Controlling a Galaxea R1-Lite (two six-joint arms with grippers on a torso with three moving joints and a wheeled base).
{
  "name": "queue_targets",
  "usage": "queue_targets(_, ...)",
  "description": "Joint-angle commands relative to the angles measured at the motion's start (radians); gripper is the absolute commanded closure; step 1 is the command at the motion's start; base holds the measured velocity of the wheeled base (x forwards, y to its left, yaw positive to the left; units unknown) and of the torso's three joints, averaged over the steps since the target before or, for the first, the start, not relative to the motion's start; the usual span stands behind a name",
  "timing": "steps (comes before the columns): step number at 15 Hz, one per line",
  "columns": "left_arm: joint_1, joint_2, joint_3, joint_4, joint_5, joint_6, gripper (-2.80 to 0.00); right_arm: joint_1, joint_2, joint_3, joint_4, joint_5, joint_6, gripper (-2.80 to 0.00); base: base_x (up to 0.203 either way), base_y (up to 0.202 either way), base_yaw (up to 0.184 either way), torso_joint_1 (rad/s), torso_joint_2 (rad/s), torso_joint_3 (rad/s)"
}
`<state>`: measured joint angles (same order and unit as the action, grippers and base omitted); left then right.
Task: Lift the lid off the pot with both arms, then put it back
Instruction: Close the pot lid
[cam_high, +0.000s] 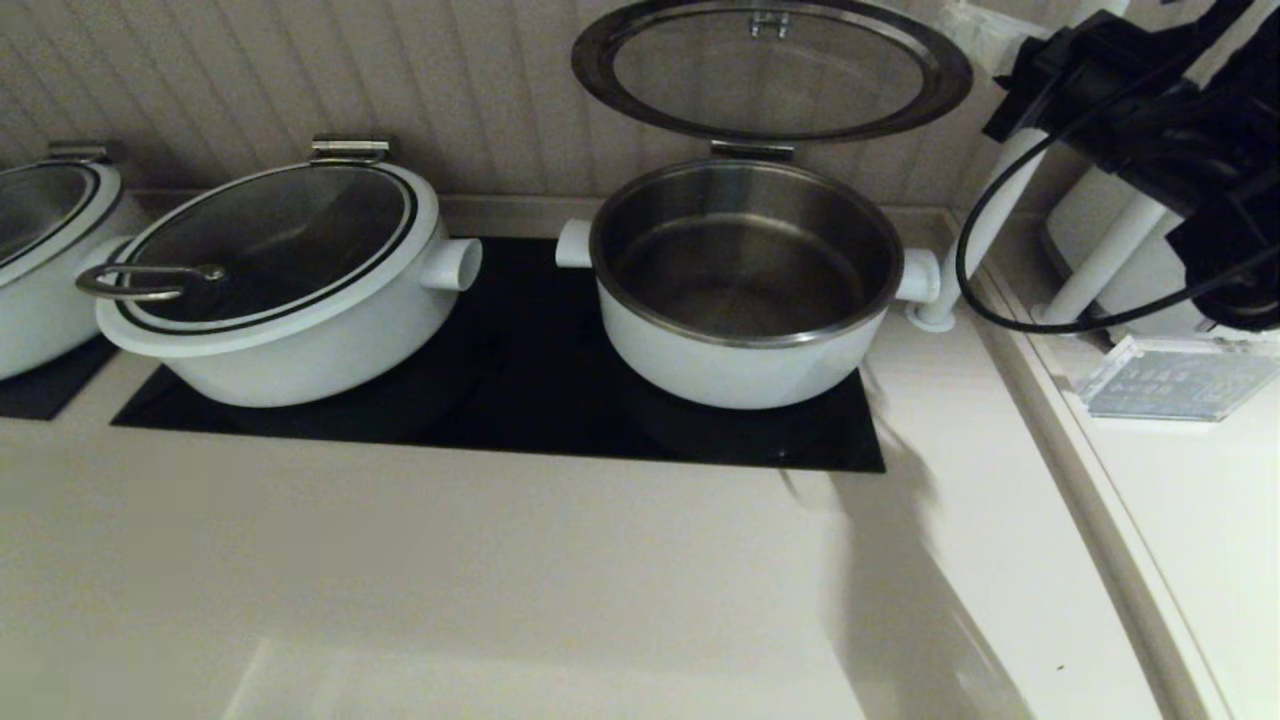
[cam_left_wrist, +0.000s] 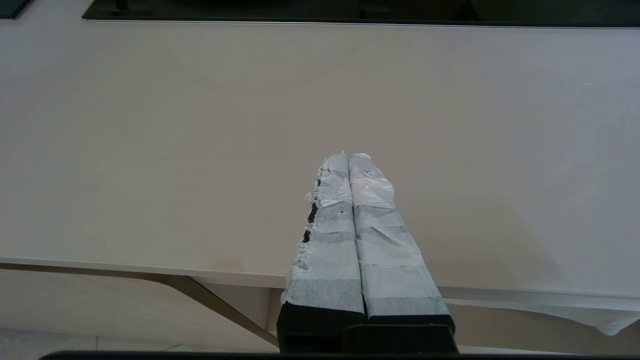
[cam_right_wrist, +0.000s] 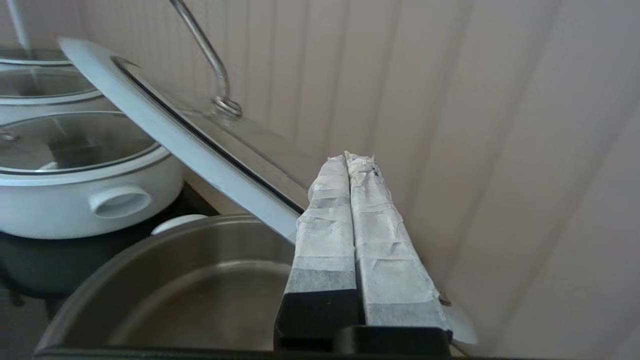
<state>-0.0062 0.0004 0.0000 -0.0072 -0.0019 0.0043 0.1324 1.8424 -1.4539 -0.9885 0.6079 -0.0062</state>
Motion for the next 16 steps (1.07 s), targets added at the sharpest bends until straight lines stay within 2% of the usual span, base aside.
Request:
queue_targets(1,0.0,0.0,0.0,0.0,0.0,0.0,0.0,0.025,-0.013,0.031,-0.01,0.004,-0.001,0.0,0.0,0.0,0.0,0.0,0.0,0.0)
queue_targets(16,0.0,0.0,0.0,0.0,0.0,0.0,0.0,0.069,-0.06,0.191,-0.082,0.004,-0.005,0.0,0.0,0.0,0.0,0.0,0.0,0.0)
